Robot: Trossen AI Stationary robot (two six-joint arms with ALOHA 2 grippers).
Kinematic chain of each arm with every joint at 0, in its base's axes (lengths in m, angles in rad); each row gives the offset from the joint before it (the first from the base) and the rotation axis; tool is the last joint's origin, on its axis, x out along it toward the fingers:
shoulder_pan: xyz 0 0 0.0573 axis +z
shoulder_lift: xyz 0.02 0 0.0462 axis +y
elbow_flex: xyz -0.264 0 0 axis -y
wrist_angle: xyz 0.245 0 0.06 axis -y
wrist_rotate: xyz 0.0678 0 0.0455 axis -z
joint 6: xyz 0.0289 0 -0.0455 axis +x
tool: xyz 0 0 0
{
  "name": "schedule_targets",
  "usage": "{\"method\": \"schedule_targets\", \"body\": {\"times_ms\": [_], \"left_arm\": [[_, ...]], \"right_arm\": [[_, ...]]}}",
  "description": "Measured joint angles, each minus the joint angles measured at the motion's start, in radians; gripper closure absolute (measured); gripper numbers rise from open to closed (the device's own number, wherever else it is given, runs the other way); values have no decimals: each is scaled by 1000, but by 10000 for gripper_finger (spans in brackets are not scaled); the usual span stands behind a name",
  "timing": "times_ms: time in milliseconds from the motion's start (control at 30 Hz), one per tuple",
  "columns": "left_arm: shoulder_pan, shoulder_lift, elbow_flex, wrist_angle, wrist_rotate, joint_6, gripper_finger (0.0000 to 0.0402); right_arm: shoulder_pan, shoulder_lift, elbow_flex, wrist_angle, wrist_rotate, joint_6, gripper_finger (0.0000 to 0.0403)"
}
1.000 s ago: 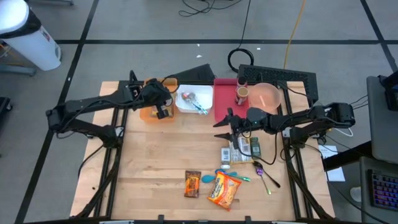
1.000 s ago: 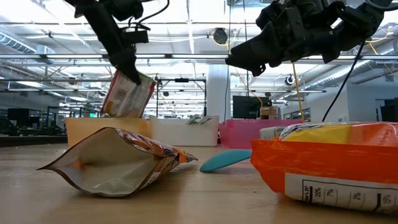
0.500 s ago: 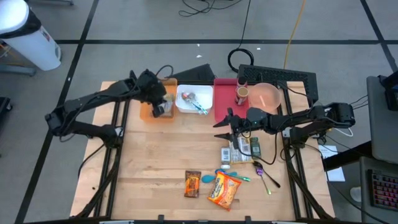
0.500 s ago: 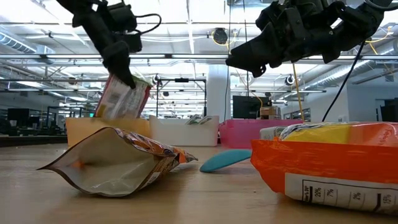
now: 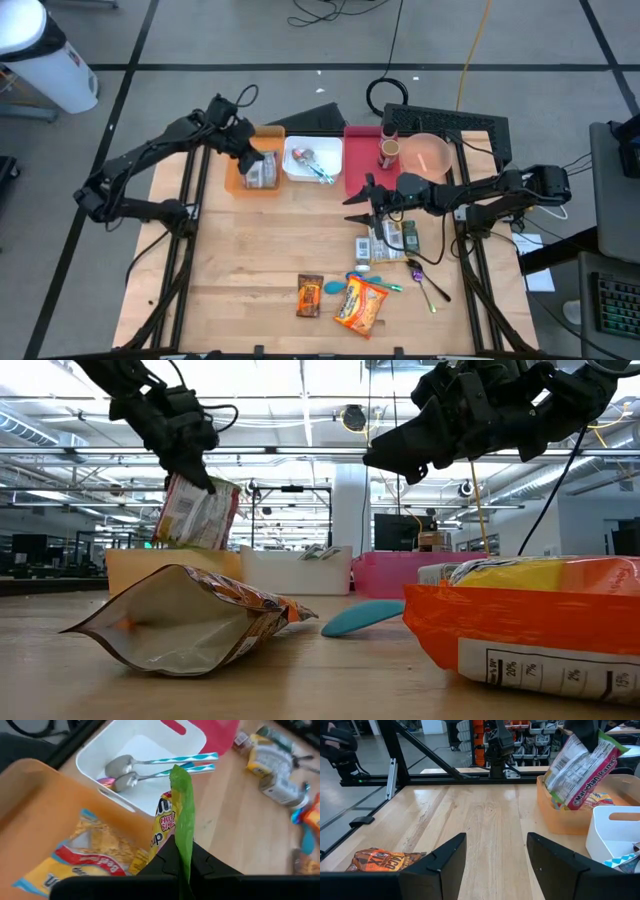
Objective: Pick & Place Food Item
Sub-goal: Put the green noodle pack into the orange bin
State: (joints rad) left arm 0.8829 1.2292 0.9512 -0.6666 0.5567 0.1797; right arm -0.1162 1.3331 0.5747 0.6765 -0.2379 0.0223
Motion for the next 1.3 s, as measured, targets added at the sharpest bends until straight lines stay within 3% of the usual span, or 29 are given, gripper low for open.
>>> {"method": "schedule_targets", "body": {"times_ms": [633, 1000, 1300], "left_arm": [[100, 165, 17, -16, 18, 1, 397], [98, 173, 53, -11, -42, -43, 345], [90, 173, 53, -10, -113, -51, 279]], "right_arm": [[0, 0, 0, 0, 0, 0, 202], [0, 0, 0, -7, 0, 0, 202], [0, 0, 0, -8, 0, 0, 202]]}}
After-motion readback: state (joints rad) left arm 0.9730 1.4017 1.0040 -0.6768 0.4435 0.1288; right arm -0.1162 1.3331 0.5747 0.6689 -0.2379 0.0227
